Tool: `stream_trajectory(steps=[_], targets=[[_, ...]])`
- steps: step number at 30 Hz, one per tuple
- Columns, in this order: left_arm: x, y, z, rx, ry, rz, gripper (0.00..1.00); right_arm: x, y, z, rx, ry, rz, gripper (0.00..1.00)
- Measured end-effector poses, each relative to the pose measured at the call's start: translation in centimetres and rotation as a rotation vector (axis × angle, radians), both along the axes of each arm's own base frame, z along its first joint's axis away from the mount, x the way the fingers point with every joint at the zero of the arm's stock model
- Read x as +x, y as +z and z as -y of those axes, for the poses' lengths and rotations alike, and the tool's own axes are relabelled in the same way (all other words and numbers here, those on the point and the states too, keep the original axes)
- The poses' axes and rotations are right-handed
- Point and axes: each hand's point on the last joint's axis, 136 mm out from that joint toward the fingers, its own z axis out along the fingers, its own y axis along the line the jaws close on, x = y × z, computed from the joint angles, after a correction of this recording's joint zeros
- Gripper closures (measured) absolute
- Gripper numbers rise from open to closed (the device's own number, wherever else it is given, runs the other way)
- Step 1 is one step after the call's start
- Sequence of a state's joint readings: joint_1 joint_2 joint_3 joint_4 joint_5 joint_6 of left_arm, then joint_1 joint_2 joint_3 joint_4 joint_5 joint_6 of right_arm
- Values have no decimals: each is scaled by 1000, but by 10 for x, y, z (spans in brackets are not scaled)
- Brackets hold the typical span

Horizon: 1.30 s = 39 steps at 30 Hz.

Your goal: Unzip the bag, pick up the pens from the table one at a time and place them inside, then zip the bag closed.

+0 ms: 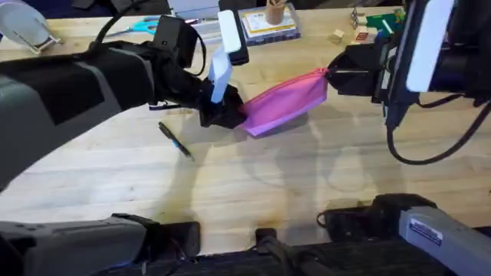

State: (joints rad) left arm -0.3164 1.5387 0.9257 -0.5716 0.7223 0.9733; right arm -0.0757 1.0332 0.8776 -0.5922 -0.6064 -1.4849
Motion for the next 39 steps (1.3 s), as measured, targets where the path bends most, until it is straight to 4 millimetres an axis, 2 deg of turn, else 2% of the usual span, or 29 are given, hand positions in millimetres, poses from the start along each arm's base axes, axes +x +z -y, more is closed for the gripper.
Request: stream_trajectory(steps=[5, 10, 17, 27, 32, 39], targets=[[0, -1, -1, 10, 4, -2, 901, -4, 7, -8, 43, 39, 13, 968], [1, -4, -6, 34, 17, -2, 902, -13, 20, -26, 132, 127, 30, 967], [7, -12, -18, 96, 54, 7, 902, -34, 28, -67, 209, 285, 3, 968], [13, -19, -26, 146, 80, 18, 902, -65, 7, -127, 304, 540, -170, 969], [14, -19, -26, 146, 81, 22, 902, -67, 1, -133, 324, 562, -215, 970], [14, -19, -25, 140, 79, 21, 901, -54, 0, -119, 294, 488, -188, 970]])
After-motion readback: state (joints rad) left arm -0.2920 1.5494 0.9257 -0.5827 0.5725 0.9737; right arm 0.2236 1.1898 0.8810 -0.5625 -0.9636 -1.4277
